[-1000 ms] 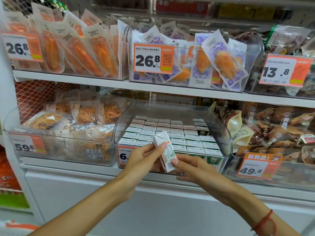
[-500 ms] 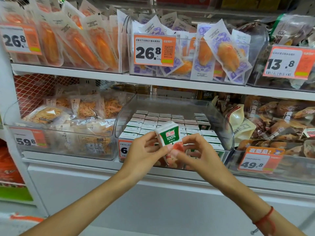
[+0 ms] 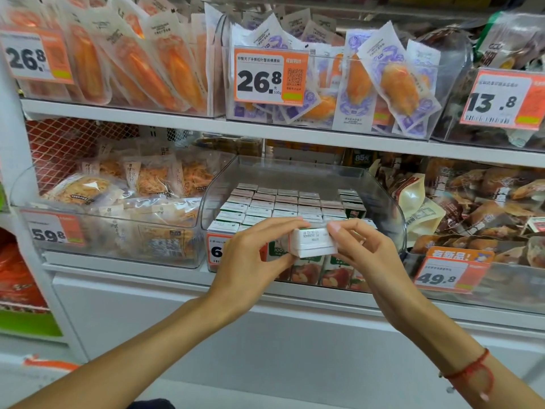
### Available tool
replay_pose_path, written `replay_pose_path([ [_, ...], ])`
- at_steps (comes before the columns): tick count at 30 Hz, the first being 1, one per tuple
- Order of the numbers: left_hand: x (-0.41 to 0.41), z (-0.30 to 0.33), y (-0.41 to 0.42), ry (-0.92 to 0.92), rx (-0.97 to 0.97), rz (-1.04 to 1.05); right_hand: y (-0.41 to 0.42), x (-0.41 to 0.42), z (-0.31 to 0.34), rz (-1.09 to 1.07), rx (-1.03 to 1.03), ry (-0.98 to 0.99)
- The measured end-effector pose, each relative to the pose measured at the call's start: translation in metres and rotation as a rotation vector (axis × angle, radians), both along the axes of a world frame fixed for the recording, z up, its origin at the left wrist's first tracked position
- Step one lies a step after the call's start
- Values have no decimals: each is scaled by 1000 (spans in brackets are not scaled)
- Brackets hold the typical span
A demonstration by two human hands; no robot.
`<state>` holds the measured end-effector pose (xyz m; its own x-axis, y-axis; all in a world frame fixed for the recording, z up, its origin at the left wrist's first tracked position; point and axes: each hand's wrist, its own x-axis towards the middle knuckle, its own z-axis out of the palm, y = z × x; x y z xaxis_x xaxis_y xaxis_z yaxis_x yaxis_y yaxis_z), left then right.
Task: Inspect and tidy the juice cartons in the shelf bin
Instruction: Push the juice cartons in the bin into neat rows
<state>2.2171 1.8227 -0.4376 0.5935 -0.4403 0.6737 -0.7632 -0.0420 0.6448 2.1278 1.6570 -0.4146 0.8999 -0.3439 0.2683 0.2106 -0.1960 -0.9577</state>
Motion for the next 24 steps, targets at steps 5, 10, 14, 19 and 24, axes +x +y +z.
replay_pose_path([
  [5, 2, -2, -2, 48, 106, -53, 1, 4, -5, -78, -64, 9],
  [10, 2, -4, -3, 377, 64, -197, 0, 2, -5, -89, -91, -32],
  [14, 5, -1, -3, 616, -25, -211, 0, -1, -6, 56, -313, -62],
  [19, 9, 1, 2, 856, -184, -284, 4, -2, -9, 183, -575, -92],
  [24, 10, 5, 6, 982, -187, -319, 7, -1, -5, 118, -411, -107],
])
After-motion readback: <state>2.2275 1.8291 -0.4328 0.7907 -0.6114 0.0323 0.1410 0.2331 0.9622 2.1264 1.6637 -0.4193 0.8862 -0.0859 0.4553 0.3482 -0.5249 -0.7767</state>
